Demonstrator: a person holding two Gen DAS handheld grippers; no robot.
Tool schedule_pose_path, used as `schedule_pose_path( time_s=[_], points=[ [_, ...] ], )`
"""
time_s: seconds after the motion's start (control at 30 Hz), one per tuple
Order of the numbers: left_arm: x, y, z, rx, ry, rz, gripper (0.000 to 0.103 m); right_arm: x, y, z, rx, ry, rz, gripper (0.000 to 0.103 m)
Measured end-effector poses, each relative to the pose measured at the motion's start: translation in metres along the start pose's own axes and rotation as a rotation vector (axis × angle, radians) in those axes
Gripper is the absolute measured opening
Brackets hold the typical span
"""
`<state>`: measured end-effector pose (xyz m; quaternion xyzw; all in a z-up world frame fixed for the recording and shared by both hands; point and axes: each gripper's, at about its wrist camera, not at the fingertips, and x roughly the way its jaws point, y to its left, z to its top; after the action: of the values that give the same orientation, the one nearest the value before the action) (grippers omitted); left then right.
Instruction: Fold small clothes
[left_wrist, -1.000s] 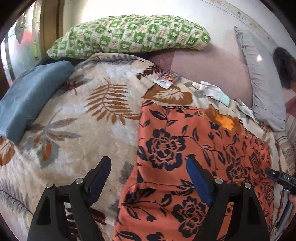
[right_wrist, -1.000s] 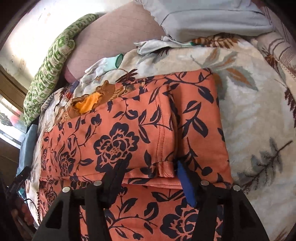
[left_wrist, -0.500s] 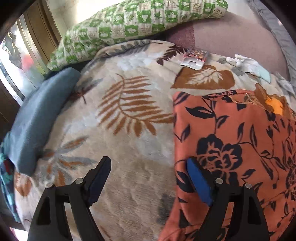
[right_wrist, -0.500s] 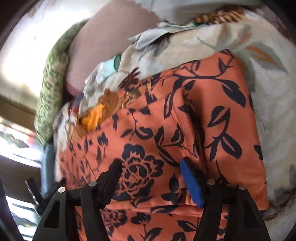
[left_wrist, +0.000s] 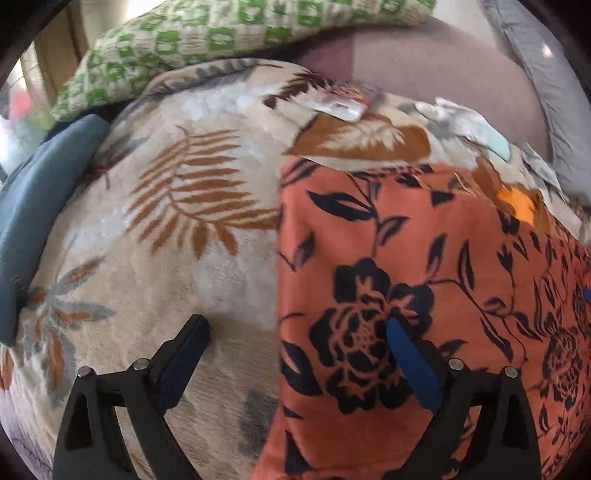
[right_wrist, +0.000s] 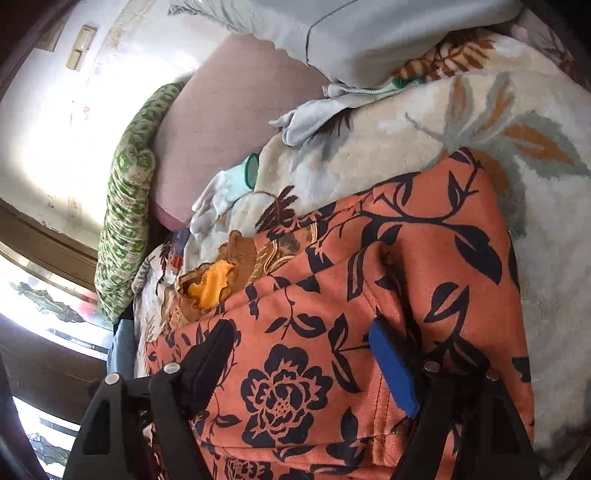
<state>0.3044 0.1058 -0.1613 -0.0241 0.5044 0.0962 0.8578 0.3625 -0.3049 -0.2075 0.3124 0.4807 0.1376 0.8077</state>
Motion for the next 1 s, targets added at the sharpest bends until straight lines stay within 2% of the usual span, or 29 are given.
schedule_pose_path(
  time_s=[0.03,0.1,0.2,0.33,0.5,0.63,0.77,1.0],
  points=[
    [-0.005,0.002,0.002,-0.001,-0.009,0.042,0.097,-0.009,0.007,-0.002,-0.019,-0.009,-0.021,0.079],
    [-0.02,0.005,0.002,0.016,-0.043,0.1,0.096,-0.031,0.019,-0.009,-0.09,-0.029,-0.002,0.079],
    [-0.055,0.015,-0.009,0.038,-0.112,0.121,0.096,-0.075,0.022,-0.033,-0.135,-0.057,-0.034,0.079],
    [-0.116,0.037,-0.049,0.0,-0.172,0.0,0.096,-0.14,0.004,-0.082,-0.178,-0.065,-0.101,0.079],
    [-0.175,0.053,-0.13,-0.052,-0.193,-0.144,0.096,-0.2,-0.031,-0.151,-0.167,-0.04,-0.202,0.081],
    [-0.199,0.056,-0.186,-0.069,-0.156,-0.165,0.096,-0.226,-0.057,-0.202,-0.134,0.008,-0.276,0.081],
    [-0.208,0.062,-0.224,-0.098,-0.094,-0.204,0.096,-0.239,-0.083,-0.242,-0.073,0.065,-0.278,0.081],
    [-0.201,0.091,-0.265,-0.249,0.037,-0.278,0.096,-0.234,-0.105,-0.261,0.01,0.146,-0.275,0.081]
  ],
)
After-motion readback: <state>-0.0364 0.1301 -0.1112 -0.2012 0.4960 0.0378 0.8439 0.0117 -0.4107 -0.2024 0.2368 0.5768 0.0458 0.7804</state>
